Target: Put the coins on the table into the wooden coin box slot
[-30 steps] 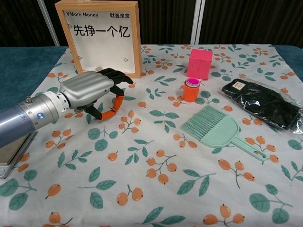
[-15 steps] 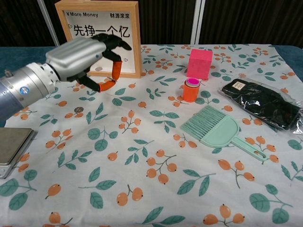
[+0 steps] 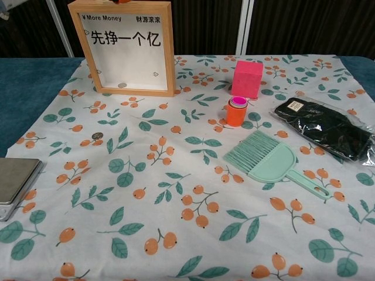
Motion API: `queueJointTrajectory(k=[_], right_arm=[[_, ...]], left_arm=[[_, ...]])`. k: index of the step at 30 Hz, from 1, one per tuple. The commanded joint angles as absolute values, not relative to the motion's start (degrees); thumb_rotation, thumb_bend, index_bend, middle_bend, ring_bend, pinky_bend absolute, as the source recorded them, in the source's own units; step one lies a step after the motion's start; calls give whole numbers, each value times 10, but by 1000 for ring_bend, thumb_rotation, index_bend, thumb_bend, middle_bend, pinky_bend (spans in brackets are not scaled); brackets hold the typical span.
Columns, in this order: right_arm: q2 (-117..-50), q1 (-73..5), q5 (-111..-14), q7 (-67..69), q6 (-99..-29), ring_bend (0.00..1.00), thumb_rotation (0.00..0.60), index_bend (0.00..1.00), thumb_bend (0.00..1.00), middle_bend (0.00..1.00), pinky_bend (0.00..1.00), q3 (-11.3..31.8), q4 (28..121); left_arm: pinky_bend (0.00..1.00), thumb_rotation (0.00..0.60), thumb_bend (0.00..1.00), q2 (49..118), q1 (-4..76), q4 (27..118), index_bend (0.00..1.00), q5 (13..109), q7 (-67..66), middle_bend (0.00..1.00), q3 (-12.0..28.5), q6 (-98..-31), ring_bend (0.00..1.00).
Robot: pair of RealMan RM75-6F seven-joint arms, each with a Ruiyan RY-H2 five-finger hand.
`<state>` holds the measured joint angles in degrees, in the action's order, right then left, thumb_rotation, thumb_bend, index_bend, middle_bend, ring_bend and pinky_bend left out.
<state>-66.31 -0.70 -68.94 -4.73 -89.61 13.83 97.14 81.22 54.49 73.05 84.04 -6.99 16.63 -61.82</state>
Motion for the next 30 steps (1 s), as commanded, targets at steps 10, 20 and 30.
queueJointTrajectory(k=[10, 20, 30], right_arm=[[-664, -8, -687, -47, -895, 12, 600, 203, 394, 46, 0, 140, 970], [-664, -7, -687, -48, -898, 12, 600, 210, 395, 46, 0, 141, 970], [-665, -8, -689, -49, -899, 12, 600, 210, 394, 46, 0, 140, 969]], left_arm=[[0, 600, 543, 731, 669, 688, 728, 598, -199, 136, 230, -365, 0], [0, 600, 545, 763, 728, 576, 701, 470, -245, 130, 209, -288, 0], [0, 600, 546, 780, 742, 531, 676, 444, -241, 128, 173, -258, 0]])
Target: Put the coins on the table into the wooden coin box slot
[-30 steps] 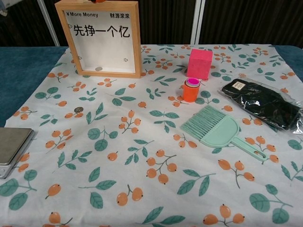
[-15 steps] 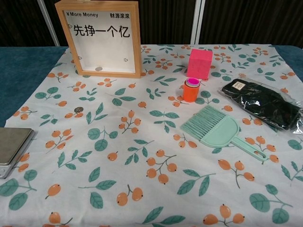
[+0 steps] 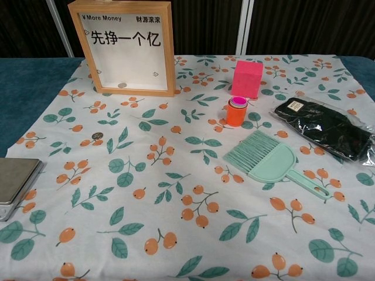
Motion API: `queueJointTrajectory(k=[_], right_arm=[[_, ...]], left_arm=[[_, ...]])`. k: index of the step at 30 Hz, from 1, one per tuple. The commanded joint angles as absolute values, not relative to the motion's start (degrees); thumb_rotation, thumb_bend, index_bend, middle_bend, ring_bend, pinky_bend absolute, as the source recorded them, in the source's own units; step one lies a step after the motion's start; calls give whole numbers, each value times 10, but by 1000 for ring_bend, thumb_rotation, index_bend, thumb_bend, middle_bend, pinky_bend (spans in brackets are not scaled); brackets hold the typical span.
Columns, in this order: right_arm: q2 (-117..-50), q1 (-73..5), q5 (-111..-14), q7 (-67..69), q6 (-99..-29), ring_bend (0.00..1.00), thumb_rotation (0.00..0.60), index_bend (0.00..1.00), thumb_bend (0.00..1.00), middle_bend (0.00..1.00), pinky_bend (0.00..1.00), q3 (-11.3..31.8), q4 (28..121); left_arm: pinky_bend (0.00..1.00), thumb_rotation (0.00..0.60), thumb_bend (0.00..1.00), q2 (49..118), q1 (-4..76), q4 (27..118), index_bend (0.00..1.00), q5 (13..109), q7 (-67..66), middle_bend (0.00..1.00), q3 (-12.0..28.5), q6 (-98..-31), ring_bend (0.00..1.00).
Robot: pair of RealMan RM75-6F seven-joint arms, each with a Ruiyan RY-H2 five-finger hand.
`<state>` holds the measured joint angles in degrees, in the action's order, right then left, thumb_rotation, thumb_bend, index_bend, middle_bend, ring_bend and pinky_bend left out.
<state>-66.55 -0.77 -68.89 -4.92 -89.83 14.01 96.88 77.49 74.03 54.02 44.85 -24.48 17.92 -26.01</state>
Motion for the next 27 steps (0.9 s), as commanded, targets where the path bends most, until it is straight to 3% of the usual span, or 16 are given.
queueJointTrajectory(k=[1, 27], right_arm=[[-665, -8, -689, -49, -899, 12, 600, 210, 394, 46, 0, 140, 969], [-664, -6, -690, -50, -899, 12, 600, 210, 395, 46, 0, 139, 971]], left_arm=[[0, 600, 546, 782, 743, 527, 671, 442, -240, 127, 171, -256, 0], [0, 600, 514, 809, 744, 471, 626, 438, -207, 109, 126, -245, 0]])
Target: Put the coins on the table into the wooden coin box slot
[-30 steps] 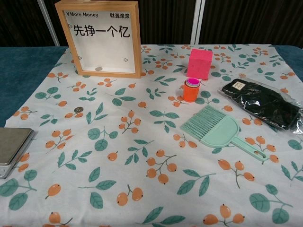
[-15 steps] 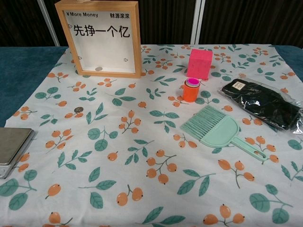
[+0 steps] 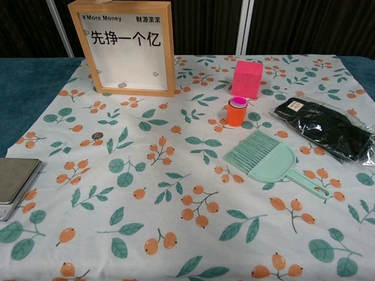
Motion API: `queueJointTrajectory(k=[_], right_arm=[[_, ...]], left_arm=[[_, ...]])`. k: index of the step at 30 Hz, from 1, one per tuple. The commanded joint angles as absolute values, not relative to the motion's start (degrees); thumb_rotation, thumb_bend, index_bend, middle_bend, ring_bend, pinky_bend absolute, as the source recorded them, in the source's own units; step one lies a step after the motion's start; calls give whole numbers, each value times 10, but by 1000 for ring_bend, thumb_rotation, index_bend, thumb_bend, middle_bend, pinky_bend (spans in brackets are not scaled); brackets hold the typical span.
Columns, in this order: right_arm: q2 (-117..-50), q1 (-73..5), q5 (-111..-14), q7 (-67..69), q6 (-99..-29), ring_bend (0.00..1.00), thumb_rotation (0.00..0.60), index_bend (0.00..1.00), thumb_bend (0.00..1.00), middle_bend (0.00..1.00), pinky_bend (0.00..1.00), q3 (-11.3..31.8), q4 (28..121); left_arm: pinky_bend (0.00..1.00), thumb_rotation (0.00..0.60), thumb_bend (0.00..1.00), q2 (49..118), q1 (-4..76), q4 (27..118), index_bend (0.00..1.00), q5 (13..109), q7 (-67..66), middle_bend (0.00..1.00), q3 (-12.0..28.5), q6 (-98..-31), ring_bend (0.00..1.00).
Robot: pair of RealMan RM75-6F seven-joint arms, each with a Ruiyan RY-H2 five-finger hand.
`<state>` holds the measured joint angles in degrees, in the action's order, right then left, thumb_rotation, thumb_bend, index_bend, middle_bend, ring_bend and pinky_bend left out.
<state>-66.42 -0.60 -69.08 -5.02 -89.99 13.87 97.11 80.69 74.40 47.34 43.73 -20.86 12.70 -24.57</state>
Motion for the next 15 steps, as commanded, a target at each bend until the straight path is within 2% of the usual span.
queueJointTrajectory(k=[1, 15], right_arm=[[-664, -6, -690, -50, -899, 12, 600, 210, 394, 46, 0, 139, 971], [-664, -6, -691, -48, -901, 12, 600, 210, 394, 46, 0, 141, 970]], left_arm=[[0, 600, 505, 810, 745, 470, 625, 438, -205, 109, 126, -244, 0], [0, 600, 440, 828, 752, 455, 608, 447, -193, 107, 116, -237, 0]])
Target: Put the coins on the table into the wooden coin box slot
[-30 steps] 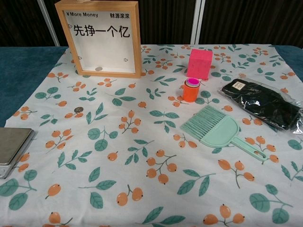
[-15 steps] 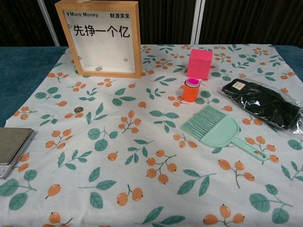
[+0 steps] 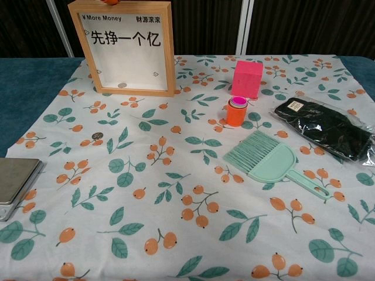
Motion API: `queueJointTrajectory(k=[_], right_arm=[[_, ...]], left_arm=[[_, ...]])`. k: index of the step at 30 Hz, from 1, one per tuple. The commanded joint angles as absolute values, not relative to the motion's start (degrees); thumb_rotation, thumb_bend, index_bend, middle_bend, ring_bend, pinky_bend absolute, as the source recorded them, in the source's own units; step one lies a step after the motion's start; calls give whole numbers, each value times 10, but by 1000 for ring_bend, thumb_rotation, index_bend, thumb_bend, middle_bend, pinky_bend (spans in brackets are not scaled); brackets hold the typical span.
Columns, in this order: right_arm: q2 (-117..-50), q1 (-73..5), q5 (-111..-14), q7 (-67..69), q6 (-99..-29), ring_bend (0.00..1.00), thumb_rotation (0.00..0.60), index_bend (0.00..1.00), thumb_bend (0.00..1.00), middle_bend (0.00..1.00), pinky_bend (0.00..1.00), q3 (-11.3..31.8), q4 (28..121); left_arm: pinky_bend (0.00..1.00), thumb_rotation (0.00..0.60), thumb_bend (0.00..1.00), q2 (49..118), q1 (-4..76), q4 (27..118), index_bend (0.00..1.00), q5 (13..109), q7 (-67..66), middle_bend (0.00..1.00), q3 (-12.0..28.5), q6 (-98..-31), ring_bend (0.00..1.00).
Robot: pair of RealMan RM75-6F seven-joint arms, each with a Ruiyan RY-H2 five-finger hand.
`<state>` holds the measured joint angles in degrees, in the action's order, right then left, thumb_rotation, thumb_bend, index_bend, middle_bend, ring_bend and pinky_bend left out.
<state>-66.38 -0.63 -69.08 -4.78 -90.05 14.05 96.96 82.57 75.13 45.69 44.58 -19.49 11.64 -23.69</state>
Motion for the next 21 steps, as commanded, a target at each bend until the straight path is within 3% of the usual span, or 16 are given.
queueJointTrajectory(k=[1, 21], right_arm=[[-664, -6, -691, -48, -901, 12, 600, 210, 394, 46, 0, 141, 969], [-664, -7, -689, -52, -901, 12, 600, 210, 394, 46, 0, 141, 970]], left_arm=[[0, 600, 439, 828, 753, 455, 605, 448, -192, 106, 116, -237, 0], [0, 600, 405, 821, 758, 463, 559, 448, -184, 94, 114, -243, 0]])
